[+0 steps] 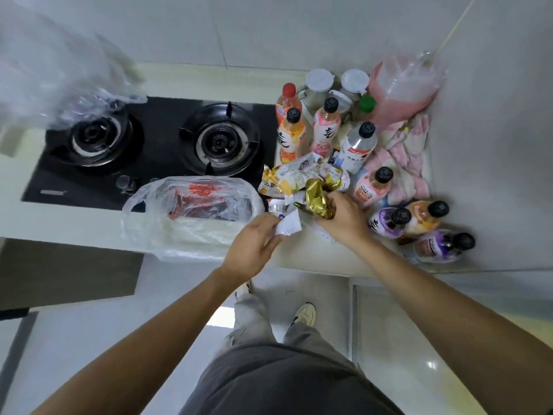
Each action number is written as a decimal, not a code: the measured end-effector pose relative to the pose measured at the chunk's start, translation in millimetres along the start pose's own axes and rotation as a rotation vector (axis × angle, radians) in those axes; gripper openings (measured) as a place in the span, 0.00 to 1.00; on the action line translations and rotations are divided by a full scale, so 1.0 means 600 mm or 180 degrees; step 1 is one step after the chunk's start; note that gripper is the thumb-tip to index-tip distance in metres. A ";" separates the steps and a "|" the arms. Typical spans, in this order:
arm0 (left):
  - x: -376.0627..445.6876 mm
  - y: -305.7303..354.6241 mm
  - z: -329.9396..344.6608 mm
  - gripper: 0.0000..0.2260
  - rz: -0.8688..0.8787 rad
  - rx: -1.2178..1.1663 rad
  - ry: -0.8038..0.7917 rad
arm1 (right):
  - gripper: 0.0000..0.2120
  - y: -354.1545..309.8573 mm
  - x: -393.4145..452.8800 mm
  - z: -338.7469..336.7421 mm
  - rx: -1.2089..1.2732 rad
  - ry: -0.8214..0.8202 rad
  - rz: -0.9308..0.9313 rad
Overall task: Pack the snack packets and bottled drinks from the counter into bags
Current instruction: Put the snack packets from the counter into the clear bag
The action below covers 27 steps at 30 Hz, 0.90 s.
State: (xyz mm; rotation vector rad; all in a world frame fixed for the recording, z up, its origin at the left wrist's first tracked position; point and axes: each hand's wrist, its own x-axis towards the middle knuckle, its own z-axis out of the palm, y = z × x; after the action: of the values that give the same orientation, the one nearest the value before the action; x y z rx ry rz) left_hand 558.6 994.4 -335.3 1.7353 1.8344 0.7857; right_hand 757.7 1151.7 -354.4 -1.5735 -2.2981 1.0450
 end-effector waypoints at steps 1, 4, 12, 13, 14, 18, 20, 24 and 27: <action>-0.004 0.003 -0.009 0.09 -0.0264 -0.0198 0.0117 | 0.30 -0.011 -0.006 -0.003 0.0055 0.0011 -0.0053; -0.014 0.005 -0.041 0.11 -0.0840 -0.0578 0.0404 | 0.23 -0.044 -0.012 0.009 0.0037 -0.0030 -0.0158; -0.038 -0.064 -0.134 0.11 -0.1698 -0.1035 0.1077 | 0.19 -0.192 -0.010 0.095 0.0423 -0.0267 -0.0513; -0.040 -0.082 -0.142 0.11 -0.1825 -0.0981 0.1055 | 0.18 -0.209 -0.011 0.110 0.0438 -0.0315 -0.0530; -0.042 -0.101 -0.149 0.12 -0.1957 -0.0867 0.0963 | 0.16 -0.228 -0.013 0.124 0.0415 -0.0371 -0.0519; -0.050 -0.176 -0.171 0.12 -0.2404 -0.0238 0.0263 | 0.12 -0.278 -0.013 0.187 0.0076 -0.0725 -0.0491; -0.050 -0.205 -0.180 0.12 -0.2457 0.0097 0.0008 | 0.11 -0.289 -0.004 0.224 -0.0241 -0.0795 -0.0375; -0.030 -0.256 -0.192 0.15 -0.2483 0.0426 -0.0254 | 0.20 -0.295 0.018 0.285 -0.0875 -0.0547 -0.0170; -0.014 -0.283 -0.197 0.18 -0.2296 0.0379 -0.0300 | 0.29 -0.301 0.027 0.299 -0.1274 -0.0314 -0.0095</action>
State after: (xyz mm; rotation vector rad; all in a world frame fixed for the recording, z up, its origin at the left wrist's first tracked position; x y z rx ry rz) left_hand 356.0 972.8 -370.1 1.0066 2.2468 0.2976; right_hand 525.4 1048.7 -377.8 -1.6417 -2.7203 0.6980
